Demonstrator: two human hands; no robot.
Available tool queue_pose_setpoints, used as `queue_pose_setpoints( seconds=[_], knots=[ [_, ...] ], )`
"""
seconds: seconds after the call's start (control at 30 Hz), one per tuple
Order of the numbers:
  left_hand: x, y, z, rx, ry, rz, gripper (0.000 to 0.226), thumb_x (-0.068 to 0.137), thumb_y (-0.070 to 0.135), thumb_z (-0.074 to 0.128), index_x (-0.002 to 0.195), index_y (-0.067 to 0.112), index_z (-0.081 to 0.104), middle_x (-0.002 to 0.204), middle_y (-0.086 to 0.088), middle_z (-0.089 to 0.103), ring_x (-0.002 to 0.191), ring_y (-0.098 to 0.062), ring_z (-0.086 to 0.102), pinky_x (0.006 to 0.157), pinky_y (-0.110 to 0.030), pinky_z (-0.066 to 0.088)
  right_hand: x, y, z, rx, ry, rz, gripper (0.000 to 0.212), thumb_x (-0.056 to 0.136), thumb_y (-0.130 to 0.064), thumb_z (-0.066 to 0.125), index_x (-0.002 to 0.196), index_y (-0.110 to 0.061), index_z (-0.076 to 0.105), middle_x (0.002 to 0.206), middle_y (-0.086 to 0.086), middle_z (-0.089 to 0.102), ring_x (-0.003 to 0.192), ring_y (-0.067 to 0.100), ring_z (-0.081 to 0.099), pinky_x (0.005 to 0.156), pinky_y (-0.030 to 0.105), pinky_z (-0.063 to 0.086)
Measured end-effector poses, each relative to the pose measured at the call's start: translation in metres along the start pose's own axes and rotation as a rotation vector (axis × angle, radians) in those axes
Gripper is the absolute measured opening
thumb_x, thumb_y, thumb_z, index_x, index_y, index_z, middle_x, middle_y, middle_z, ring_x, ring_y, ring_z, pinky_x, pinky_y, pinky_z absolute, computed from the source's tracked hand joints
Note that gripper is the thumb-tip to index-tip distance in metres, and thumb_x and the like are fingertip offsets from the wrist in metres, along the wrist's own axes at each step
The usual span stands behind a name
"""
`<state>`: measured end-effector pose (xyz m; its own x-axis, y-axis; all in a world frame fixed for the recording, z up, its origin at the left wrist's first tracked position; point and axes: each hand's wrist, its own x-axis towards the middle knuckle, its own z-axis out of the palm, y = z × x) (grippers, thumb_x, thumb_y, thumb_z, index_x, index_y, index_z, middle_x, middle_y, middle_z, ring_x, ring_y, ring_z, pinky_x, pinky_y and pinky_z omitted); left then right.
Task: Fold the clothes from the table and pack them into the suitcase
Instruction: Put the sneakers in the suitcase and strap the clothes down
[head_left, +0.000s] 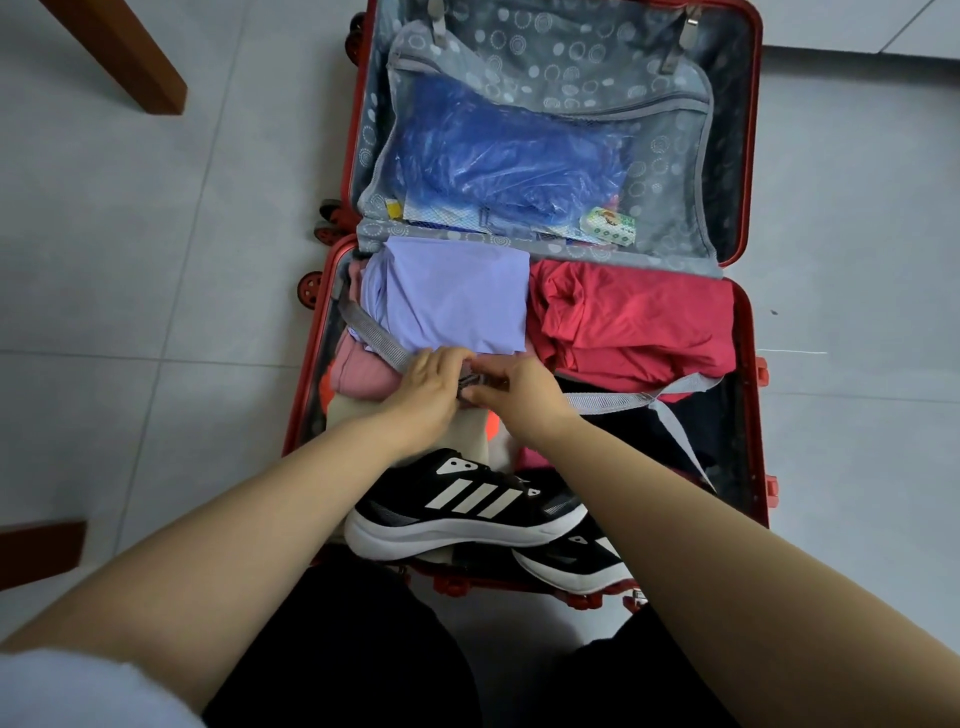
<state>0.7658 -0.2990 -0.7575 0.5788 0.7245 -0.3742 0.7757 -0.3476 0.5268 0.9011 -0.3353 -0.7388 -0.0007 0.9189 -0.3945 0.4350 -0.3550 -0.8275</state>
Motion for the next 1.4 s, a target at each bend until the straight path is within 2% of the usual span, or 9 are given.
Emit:
queue_pose_setpoints(
  seconds=[0.23, 0.37, 0.53, 0.67, 0.83, 1.03, 1.13, 1.23, 1.4],
  knots=[
    [-0.006, -0.021, -0.003, -0.169, -0.012, 0.002, 0.067, 0.076, -0.015, 0.05, 0.138, 0.003, 0.03, 0.13, -0.016, 0.035, 0.116, -0.031, 0.047, 0.099, -0.041, 0.04, -0.002, -0.007, 0.015, -0.087, -0.162, 0.01, 0.041, 0.079, 0.006, 0.064, 0.118, -0.004, 0.063, 0.103, 0.012, 0.07, 0.098, 0.022, 0.064, 0.094, 0.034, 0.046],
    [-0.006, -0.032, -0.005, -0.207, 0.087, 0.033, 0.058, 0.079, 0.0, 0.069, 0.13, -0.001, 0.041, 0.138, -0.015, 0.038, 0.125, -0.02, 0.044, 0.101, -0.015, 0.028, 0.008, -0.018, -0.02, -0.137, -0.085, 0.062, 0.045, 0.081, -0.007, 0.069, 0.124, -0.006, 0.057, 0.108, 0.008, 0.065, 0.092, 0.019, 0.06, 0.083, 0.023, 0.043],
    [-0.011, -0.046, -0.005, 0.02, 0.216, 0.082, 0.042, 0.075, 0.014, 0.076, 0.116, 0.011, 0.065, 0.13, -0.007, 0.052, 0.12, -0.016, 0.031, 0.106, -0.04, 0.023, -0.002, 0.011, -0.09, -0.441, -0.241, 0.146, 0.021, 0.081, -0.007, 0.07, 0.102, -0.011, 0.071, 0.097, 0.005, 0.072, 0.089, 0.016, 0.066, 0.083, 0.022, 0.049],
    [-0.01, -0.039, -0.012, 0.137, 0.181, 0.053, 0.039, 0.083, 0.032, 0.068, 0.12, 0.024, 0.062, 0.124, 0.007, 0.055, 0.119, -0.016, 0.033, 0.096, -0.027, 0.012, -0.01, 0.043, -0.072, -0.749, -0.406, 0.236, 0.025, 0.087, -0.018, 0.063, 0.111, -0.011, 0.068, 0.115, 0.007, 0.067, 0.106, 0.024, 0.061, 0.083, 0.023, 0.045],
    [-0.012, -0.033, -0.014, 0.177, 0.057, 0.021, 0.048, 0.086, 0.044, 0.06, 0.13, 0.028, 0.051, 0.134, 0.01, 0.047, 0.125, -0.016, 0.029, 0.096, -0.024, 0.01, -0.016, 0.063, -0.02, -0.867, -0.343, 0.277, 0.044, 0.094, -0.033, 0.05, 0.133, -0.013, 0.045, 0.128, 0.014, 0.054, 0.119, 0.034, 0.047, 0.095, 0.037, 0.039],
    [-0.02, -0.038, -0.021, 0.145, 0.027, -0.007, 0.057, 0.086, 0.043, 0.041, 0.141, 0.028, 0.039, 0.141, 0.01, 0.043, 0.128, -0.014, 0.025, 0.1, -0.025, 0.01, -0.016, 0.065, 0.005, -0.89, -0.035, 0.237, 0.031, 0.091, -0.027, 0.051, 0.114, -0.009, 0.062, 0.115, 0.013, 0.061, 0.109, 0.031, 0.054, 0.086, 0.033, 0.039],
    [-0.02, -0.041, -0.025, 0.177, 0.046, -0.029, 0.047, 0.093, 0.033, 0.053, 0.139, 0.031, 0.042, 0.139, 0.01, 0.046, 0.128, -0.017, 0.028, 0.099, -0.025, 0.01, -0.02, 0.054, -0.003, -0.709, -0.116, 0.162, 0.009, 0.083, -0.019, 0.056, 0.085, -0.014, 0.063, 0.087, 0.007, 0.065, 0.086, 0.03, 0.059, 0.07, 0.031, 0.039],
    [-0.019, -0.04, -0.03, 0.201, 0.045, -0.051, 0.049, 0.089, 0.035, 0.059, 0.137, 0.033, 0.045, 0.135, 0.008, 0.05, 0.125, -0.018, 0.032, 0.097, -0.026, 0.012, -0.018, 0.038, -0.017, -0.263, -0.093, 0.125, 0.03, 0.078, -0.009, 0.064, 0.063, -0.021, 0.041, 0.062, -0.001, 0.053, 0.065, 0.023, 0.05, 0.062, 0.03, 0.038],
    [-0.017, -0.035, -0.023, 0.142, 0.096, -0.028, 0.044, 0.088, 0.036, 0.061, 0.131, 0.028, 0.054, 0.127, 0.004, 0.056, 0.121, -0.021, 0.037, 0.092, -0.026, 0.017, -0.014, 0.013, -0.029, 0.233, 0.088, 0.067, 0.028, 0.084, -0.002, 0.067, 0.099, -0.018, 0.051, 0.085, 0.01, 0.068, 0.079, 0.018, 0.066, 0.074, 0.021, 0.052]
  ],
)
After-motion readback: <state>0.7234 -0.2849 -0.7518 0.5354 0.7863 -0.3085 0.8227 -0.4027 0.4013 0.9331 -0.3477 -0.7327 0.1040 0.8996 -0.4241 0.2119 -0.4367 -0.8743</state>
